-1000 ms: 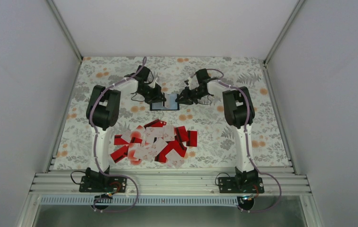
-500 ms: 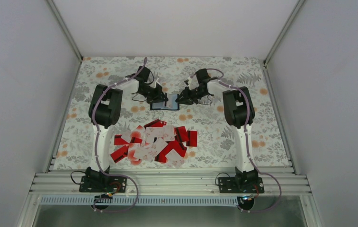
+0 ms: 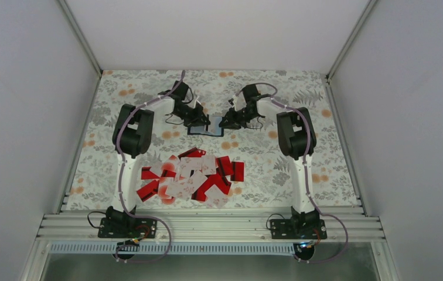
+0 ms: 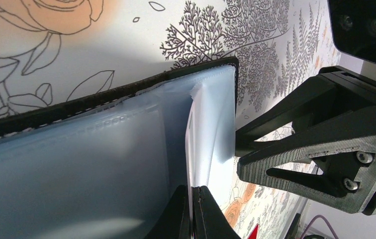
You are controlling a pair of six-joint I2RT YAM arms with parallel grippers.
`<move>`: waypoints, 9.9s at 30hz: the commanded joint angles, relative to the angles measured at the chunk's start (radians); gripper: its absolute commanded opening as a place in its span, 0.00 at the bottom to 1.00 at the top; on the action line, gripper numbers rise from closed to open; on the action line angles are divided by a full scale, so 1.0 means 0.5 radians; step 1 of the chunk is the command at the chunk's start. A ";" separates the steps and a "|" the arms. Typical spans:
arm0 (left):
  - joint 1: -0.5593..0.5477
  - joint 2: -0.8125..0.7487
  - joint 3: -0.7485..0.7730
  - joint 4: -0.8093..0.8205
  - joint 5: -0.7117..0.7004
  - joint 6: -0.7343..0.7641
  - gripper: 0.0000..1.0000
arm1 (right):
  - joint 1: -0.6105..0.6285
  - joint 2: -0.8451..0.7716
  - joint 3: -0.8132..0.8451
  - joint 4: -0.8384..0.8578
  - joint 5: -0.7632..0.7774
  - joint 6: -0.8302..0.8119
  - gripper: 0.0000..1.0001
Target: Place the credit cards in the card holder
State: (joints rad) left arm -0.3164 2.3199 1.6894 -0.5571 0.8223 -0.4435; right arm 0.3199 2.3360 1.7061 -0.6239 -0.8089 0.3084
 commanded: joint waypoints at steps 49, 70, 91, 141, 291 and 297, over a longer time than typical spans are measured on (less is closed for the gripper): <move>-0.268 0.272 0.663 -0.878 -0.784 0.112 0.60 | -0.003 0.036 -0.197 0.042 0.113 -0.049 0.12; -0.416 0.288 1.057 -1.253 -1.327 0.077 1.00 | -0.003 0.020 -0.237 0.087 0.095 -0.029 0.11; -0.442 0.240 1.015 -1.288 -1.578 0.167 0.98 | 0.004 -0.021 -0.190 0.109 0.017 0.002 0.11; -0.353 -0.122 0.535 -0.933 -1.259 0.200 0.68 | 0.032 -0.128 -0.187 0.107 0.007 0.009 0.13; 0.038 -0.520 0.007 -0.617 -1.022 0.445 0.07 | 0.257 0.196 0.419 0.064 -0.348 0.331 0.27; 0.114 -0.671 -0.193 -0.570 -1.074 0.460 0.07 | 0.286 0.289 0.544 0.054 -0.416 0.348 0.31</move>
State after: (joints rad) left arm -0.2859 2.0510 1.6409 -0.8745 0.3119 -0.2245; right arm 0.4431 2.4481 1.9182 -0.5835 -0.9726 0.4709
